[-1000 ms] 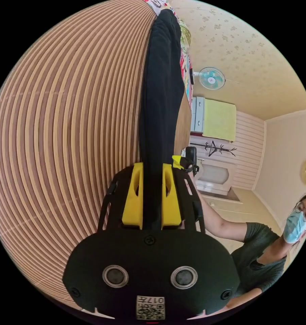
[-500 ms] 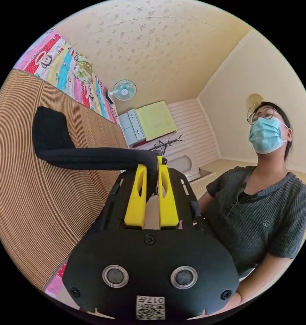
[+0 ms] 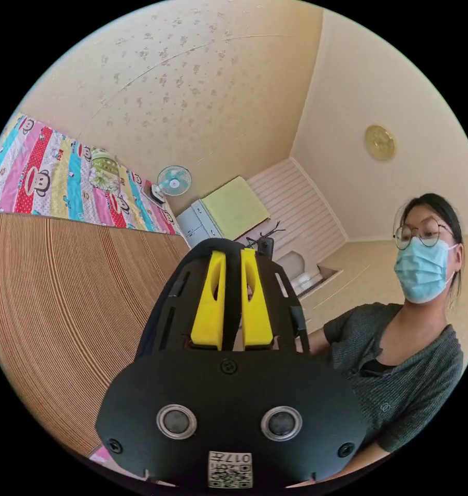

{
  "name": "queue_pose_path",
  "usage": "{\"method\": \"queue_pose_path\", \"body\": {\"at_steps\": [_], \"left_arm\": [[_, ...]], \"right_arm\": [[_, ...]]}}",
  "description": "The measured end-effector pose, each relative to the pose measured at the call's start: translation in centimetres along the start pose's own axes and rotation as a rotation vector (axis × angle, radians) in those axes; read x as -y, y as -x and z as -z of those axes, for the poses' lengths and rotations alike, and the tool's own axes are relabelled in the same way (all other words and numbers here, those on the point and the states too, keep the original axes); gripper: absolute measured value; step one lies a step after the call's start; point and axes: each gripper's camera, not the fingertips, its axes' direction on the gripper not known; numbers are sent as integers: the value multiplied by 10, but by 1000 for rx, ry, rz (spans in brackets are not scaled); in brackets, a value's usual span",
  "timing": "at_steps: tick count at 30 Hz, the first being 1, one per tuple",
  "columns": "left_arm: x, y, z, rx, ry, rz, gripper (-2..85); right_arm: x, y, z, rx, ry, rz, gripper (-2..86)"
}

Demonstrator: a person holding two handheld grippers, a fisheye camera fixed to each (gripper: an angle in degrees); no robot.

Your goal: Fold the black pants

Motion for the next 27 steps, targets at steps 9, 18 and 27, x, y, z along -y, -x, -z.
{"method": "queue_pose_path", "body": {"at_steps": [9,18,27], "left_arm": [[-52,132,-48,292,233,102,51],[-255,227,-58,289,377,603,155],[-150,296,-40,378,175,521,234]], "right_arm": [[-44,-113,-102,-189,223,-143,21],[-266,-194,-153,-226,393,-747,77],[-157,-265,-160,-194,220,-645,207]]}}
